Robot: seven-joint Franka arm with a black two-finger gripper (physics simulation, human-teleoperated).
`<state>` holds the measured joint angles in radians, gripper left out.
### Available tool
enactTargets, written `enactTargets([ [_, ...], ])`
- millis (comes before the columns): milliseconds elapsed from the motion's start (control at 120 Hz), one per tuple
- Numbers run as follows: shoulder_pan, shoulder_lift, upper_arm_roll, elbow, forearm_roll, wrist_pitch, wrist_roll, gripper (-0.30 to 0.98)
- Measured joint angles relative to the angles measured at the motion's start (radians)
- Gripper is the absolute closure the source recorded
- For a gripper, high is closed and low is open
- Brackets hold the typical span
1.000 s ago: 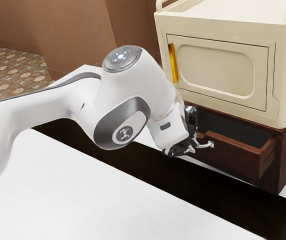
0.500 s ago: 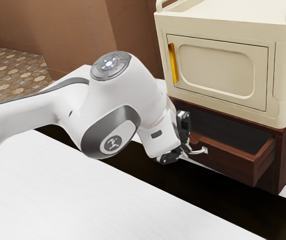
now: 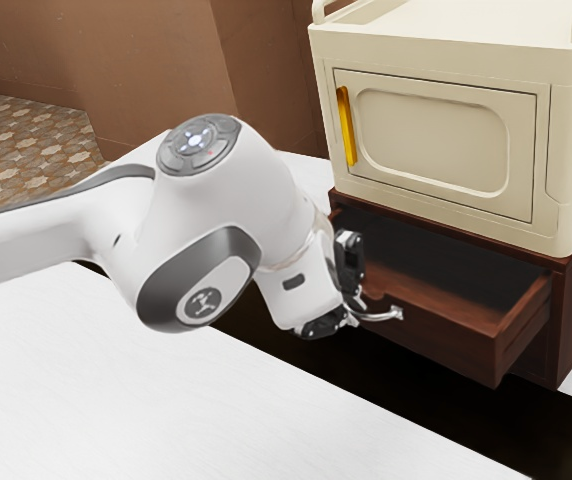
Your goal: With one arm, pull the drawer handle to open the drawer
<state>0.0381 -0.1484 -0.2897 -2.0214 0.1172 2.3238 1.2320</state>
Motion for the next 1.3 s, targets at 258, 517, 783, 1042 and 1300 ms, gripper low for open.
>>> enactTargets([
  [258, 0.001, -0.029, -0.001, -0.033, -0.001, 0.001, -0.011, 0.66],
  [517, 0.0, -0.05, -0.002, -0.056, -0.005, 0.001, -0.022, 0.67],
  [783, -0.001, -0.093, -0.003, -0.105, -0.009, 0.004, -0.033, 0.66],
  [1042, -0.006, -0.111, -0.006, -0.123, -0.012, 0.006, -0.044, 0.67],
  [1300, -0.008, -0.14, -0.008, -0.149, -0.014, 0.007, -0.052, 0.67],
])
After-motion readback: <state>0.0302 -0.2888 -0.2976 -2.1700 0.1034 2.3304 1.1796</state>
